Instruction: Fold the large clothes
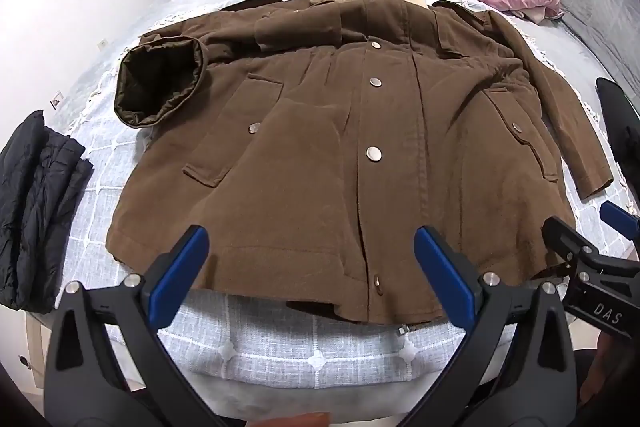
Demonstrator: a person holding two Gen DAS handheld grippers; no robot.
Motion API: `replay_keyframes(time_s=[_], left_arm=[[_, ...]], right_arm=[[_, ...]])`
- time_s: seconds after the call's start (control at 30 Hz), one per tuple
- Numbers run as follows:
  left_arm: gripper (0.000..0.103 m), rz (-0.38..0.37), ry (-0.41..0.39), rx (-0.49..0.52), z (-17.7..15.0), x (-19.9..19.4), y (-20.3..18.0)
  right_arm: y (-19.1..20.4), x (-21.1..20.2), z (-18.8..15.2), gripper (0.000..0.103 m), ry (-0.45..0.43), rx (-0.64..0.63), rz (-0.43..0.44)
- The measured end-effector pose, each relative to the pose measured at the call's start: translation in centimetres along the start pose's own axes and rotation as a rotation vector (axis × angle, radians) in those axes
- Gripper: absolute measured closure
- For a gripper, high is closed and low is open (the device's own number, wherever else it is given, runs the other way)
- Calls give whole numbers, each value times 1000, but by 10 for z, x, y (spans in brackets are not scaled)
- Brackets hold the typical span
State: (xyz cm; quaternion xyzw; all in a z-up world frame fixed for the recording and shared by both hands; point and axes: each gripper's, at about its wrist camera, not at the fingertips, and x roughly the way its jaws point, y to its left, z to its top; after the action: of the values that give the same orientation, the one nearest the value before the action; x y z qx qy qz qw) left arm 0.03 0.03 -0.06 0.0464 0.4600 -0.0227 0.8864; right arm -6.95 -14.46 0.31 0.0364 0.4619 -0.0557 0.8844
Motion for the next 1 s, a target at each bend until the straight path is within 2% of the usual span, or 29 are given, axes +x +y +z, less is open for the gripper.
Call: replay_keyframes(time_s=[1.0], left_arm=[[1,2,-4,3,-3,2,1]], right_arm=[[1,1,0,0,1,1,0]])
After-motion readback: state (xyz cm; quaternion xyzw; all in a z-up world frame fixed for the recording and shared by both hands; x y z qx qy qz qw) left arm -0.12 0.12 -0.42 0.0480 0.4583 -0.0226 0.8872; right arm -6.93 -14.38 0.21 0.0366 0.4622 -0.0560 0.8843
